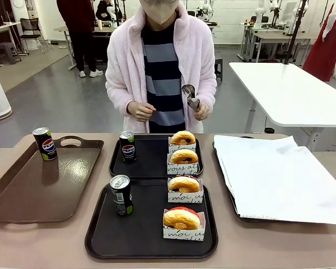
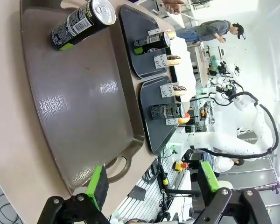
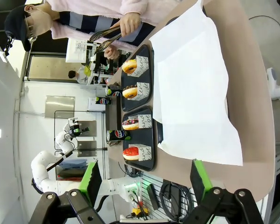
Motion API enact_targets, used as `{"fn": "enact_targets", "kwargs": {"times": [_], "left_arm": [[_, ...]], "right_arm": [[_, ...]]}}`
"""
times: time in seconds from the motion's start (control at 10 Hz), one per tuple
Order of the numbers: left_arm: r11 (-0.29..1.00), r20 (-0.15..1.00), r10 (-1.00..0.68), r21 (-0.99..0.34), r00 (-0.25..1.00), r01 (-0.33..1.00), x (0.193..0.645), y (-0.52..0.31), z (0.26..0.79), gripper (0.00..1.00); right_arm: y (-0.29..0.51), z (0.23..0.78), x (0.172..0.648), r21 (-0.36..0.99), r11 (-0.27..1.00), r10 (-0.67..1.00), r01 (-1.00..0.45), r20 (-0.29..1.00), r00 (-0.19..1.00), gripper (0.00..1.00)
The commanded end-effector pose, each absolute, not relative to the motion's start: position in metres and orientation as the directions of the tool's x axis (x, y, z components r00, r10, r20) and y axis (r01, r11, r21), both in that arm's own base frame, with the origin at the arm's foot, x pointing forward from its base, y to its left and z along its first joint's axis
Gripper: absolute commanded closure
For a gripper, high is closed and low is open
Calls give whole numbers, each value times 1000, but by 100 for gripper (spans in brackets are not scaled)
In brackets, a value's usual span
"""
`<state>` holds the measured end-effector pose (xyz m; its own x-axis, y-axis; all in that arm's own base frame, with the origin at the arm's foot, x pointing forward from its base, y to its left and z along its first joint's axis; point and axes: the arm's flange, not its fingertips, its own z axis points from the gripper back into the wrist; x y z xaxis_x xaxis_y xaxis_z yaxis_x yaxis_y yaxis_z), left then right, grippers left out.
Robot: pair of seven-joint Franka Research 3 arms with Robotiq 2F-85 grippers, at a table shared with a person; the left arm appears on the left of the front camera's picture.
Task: Set up donuts and drinks on trays.
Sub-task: Pick up one Pepsi coke from the Handle tray and place it on the Flat Tray without a Pepsi coke.
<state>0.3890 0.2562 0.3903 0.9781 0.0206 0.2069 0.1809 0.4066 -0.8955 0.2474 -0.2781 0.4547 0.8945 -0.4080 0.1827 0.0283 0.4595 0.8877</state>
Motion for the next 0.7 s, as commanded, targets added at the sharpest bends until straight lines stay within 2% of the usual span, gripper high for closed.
{"fn": "enact_targets", "kwargs": {"times": [0.0,0.6], "left_arm": [[407,208,25,-896,978,180,388,258,391,0],[407,208,25,-896,978,180,388,258,391,0]], "right_arm": [[-279,455,250,893,449,-409,2,204,889,0],[-279,455,250,893,449,-409,2,204,889,0]]}}
